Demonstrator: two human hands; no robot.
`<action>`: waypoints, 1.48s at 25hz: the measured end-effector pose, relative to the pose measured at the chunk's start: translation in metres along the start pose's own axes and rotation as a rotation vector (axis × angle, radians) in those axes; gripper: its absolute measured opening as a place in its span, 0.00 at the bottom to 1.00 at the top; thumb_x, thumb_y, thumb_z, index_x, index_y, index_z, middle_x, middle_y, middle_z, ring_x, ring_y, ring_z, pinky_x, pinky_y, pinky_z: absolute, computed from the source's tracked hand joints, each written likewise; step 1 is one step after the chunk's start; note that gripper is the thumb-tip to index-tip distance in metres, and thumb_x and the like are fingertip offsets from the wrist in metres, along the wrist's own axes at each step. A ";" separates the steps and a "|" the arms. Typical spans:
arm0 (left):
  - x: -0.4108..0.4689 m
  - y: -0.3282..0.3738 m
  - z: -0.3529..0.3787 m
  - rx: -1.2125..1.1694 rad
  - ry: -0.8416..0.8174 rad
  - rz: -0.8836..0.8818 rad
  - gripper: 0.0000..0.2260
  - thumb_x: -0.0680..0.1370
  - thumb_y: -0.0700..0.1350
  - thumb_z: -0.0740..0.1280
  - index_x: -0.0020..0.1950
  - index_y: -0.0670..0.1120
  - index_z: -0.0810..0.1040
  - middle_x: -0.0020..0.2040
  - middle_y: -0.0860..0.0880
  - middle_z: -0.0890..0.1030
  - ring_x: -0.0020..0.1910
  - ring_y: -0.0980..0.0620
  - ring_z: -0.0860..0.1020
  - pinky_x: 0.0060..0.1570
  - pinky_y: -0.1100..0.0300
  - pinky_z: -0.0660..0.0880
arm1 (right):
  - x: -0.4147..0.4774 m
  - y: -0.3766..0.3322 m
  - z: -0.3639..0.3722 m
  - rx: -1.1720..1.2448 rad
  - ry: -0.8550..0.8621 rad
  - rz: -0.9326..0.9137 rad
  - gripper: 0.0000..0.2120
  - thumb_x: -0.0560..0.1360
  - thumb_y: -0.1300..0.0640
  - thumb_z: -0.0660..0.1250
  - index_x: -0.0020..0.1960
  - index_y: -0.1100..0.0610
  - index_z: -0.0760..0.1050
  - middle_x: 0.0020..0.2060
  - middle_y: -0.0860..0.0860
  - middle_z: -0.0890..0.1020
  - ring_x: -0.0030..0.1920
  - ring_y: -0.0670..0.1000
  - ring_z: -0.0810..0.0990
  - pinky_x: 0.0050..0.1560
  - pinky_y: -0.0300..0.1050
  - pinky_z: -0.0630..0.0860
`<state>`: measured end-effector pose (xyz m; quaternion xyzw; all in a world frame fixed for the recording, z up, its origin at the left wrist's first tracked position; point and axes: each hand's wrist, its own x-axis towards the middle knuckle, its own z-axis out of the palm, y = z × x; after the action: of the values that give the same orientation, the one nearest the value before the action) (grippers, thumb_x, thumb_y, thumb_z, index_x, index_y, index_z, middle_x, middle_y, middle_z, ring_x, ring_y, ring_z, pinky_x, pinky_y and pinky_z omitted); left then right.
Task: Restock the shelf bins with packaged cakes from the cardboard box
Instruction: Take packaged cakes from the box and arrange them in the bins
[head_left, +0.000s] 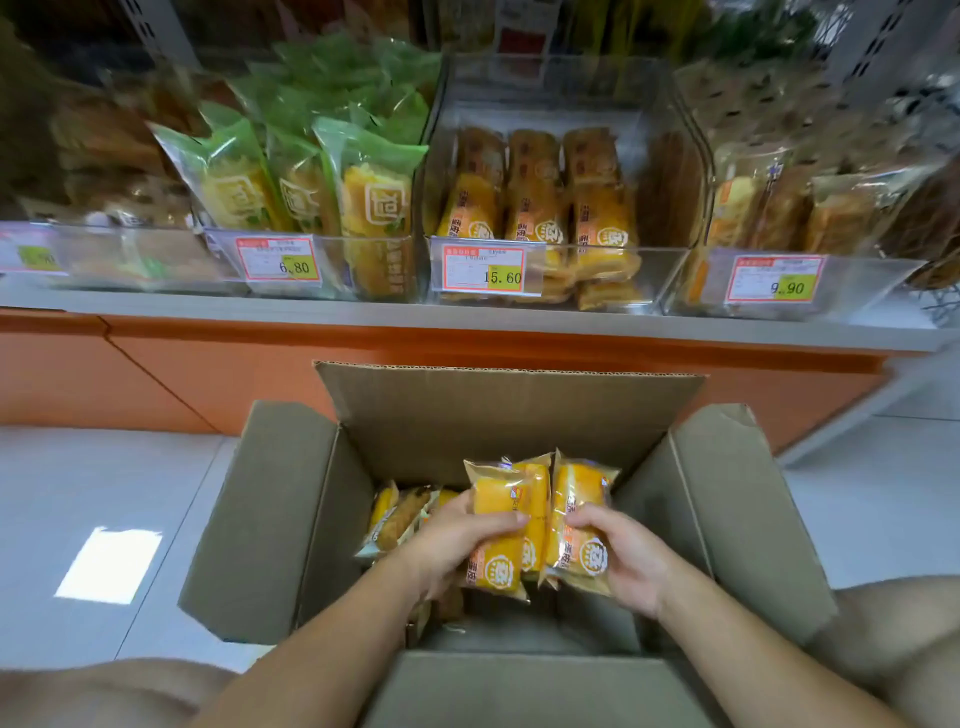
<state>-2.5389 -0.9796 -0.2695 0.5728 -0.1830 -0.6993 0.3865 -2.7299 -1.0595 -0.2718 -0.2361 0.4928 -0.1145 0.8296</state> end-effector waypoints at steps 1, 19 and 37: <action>-0.003 0.005 0.003 0.019 0.000 0.050 0.30 0.64 0.47 0.80 0.64 0.45 0.75 0.54 0.44 0.85 0.54 0.43 0.83 0.57 0.43 0.78 | -0.007 -0.005 0.003 -0.010 -0.005 -0.027 0.22 0.68 0.62 0.67 0.61 0.65 0.76 0.57 0.66 0.80 0.49 0.62 0.81 0.55 0.56 0.76; -0.084 0.159 0.009 0.476 0.012 0.572 0.34 0.65 0.52 0.80 0.68 0.58 0.69 0.60 0.56 0.81 0.58 0.56 0.81 0.61 0.50 0.77 | -0.104 -0.118 0.092 -0.386 -0.103 -0.523 0.20 0.72 0.59 0.68 0.64 0.55 0.72 0.53 0.56 0.84 0.53 0.57 0.84 0.53 0.52 0.79; -0.073 0.214 -0.032 0.435 0.270 0.585 0.34 0.62 0.59 0.80 0.63 0.64 0.68 0.57 0.58 0.81 0.55 0.56 0.82 0.57 0.52 0.80 | 0.048 -0.330 0.213 -0.949 0.440 -0.995 0.33 0.73 0.38 0.67 0.73 0.51 0.64 0.64 0.51 0.77 0.64 0.57 0.76 0.63 0.53 0.72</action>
<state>-2.4345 -1.0552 -0.0806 0.6518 -0.4300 -0.4227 0.4599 -2.5068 -1.3053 -0.0561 -0.7392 0.4790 -0.2972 0.3686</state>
